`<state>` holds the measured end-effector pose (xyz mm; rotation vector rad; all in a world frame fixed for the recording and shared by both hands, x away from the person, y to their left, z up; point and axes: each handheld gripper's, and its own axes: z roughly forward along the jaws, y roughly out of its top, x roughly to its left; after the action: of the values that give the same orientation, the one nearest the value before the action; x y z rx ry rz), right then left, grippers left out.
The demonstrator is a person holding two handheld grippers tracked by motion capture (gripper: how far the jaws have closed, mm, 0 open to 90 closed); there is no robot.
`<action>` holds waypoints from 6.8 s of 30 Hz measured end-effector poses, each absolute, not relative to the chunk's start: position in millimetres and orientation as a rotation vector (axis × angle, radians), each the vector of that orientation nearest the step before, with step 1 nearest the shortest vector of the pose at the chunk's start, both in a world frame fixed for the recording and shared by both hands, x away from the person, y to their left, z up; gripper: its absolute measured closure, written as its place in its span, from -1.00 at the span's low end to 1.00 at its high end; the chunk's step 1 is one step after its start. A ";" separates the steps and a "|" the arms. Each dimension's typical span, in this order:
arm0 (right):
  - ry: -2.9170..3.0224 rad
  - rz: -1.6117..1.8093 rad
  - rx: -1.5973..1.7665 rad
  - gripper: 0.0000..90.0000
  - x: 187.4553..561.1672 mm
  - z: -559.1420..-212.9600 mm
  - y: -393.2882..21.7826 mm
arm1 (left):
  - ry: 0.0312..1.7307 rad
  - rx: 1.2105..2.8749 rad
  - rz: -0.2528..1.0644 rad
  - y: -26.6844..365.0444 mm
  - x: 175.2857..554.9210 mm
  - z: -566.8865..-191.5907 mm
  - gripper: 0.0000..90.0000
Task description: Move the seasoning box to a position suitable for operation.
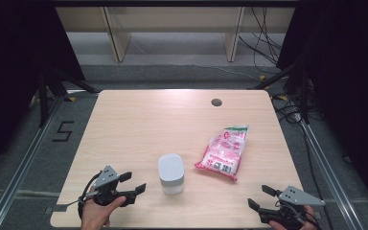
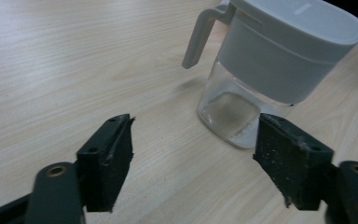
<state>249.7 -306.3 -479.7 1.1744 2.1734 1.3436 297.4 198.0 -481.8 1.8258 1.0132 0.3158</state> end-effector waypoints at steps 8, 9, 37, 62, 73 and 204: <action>2.188 1.351 1.192 -0.39 248.5 -478.9 -305.5 | 0.861 1.878 0.352 189.3 289.2 -474.3 0.44; 2.188 1.351 1.191 -0.39 248.4 -478.9 -305.6 | 0.847 1.876 0.354 187.0 287.3 -474.4 0.50; 2.197 1.348 1.119 -0.37 251.0 -479.5 -306.7 | 0.750 1.955 0.380 126.4 289.8 -490.4 0.94; 2.202 1.343 1.132 -0.36 252.7 -479.8 -310.3 | 0.716 1.903 0.392 134.8 311.1 -487.8 0.47; 2.200 1.350 1.127 -0.36 252.2 -480.1 -308.7 | 0.706 1.879 0.449 139.1 367.1 -501.9 0.25; 2.225 1.338 1.115 -0.31 253.6 -480.6 -307.3 | 0.705 1.916 0.681 139.5 386.5 -494.0 0.53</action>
<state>253.6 -307.3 -480.6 1.1146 2.2251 1.3375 386.5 139.5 -494.0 1.9157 0.7051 0.6813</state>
